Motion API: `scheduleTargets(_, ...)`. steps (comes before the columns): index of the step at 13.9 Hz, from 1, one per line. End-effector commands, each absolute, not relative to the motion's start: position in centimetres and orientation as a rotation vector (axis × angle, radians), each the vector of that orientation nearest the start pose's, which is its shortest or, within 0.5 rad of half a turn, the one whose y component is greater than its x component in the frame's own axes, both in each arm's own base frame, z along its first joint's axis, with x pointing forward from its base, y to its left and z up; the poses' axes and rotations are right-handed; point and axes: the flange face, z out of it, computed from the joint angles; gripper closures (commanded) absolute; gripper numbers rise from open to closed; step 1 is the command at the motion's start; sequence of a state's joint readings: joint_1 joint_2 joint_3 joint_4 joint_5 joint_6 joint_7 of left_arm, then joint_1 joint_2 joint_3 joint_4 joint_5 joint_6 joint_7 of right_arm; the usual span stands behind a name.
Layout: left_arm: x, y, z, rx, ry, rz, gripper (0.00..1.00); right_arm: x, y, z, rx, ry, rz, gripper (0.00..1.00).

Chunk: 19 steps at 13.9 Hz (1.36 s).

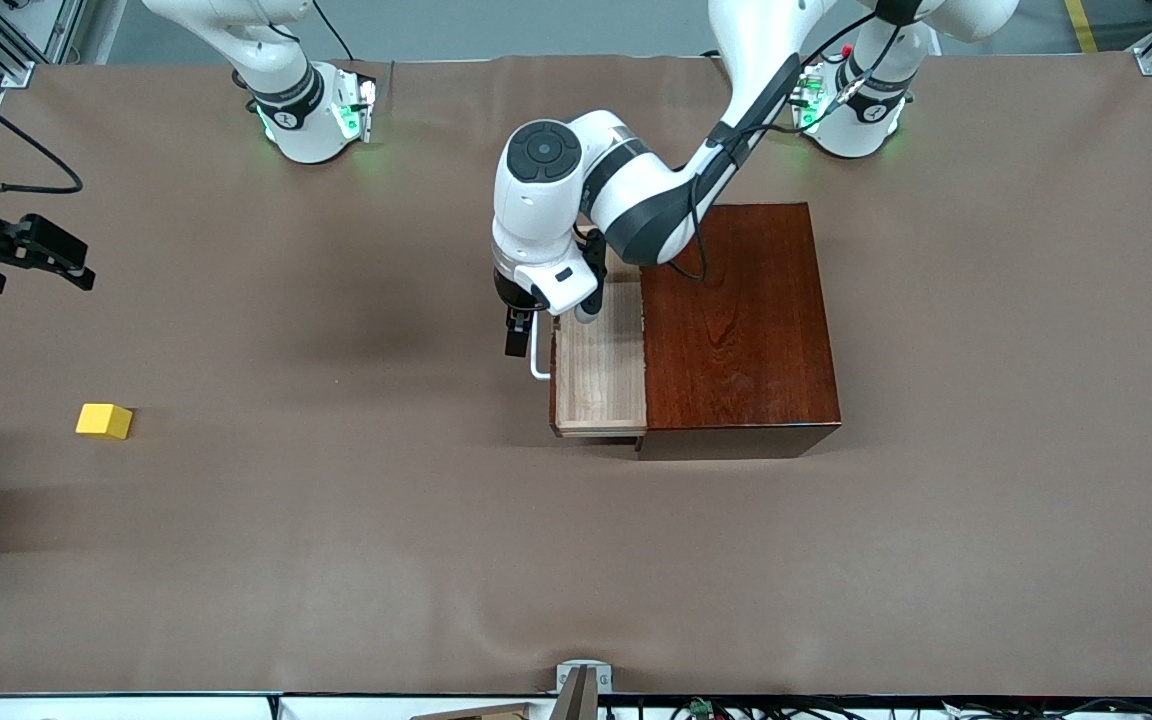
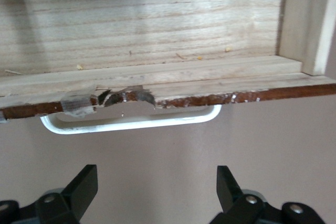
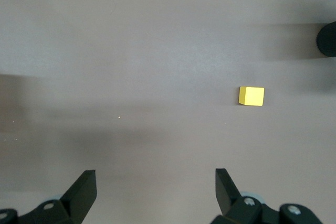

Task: Open drawer, take yellow block, close drawer
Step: 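Push the drawer shut into the box with the left gripper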

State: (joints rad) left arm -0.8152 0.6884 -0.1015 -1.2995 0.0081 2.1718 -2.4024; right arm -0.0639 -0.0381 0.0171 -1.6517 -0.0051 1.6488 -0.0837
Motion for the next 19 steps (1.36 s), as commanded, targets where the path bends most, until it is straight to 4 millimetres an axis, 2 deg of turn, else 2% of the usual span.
scheduleTargets(1, 47.6, -59.0, 34.4, -2.320, -2.336, 0.134, 0.00, 55.1, -2.8, 61.8, -3.147, -0.070, -0.050, 0.00)
scheduleTargets(6, 47.0, -57.9, 32.9, -2.242, -2.242, 0.082, 0.00, 55.2, -3.5, 61.9, -3.146, -0.051, -0.057, 0.00)
scheduleTargets(14, 47.3, -55.2, 32.4, -2.173, -2.101, -0.124, 0.00, 55.2, -3.2, 62.2, -3.137, -0.050, -0.073, 0.00)
scheduleTargets(19, 47.8, -52.6, 31.5, -2.049, -2.039, -0.205, 0.00, 55.3, -3.2, 62.1, -3.137, -0.050, -0.075, 0.00)
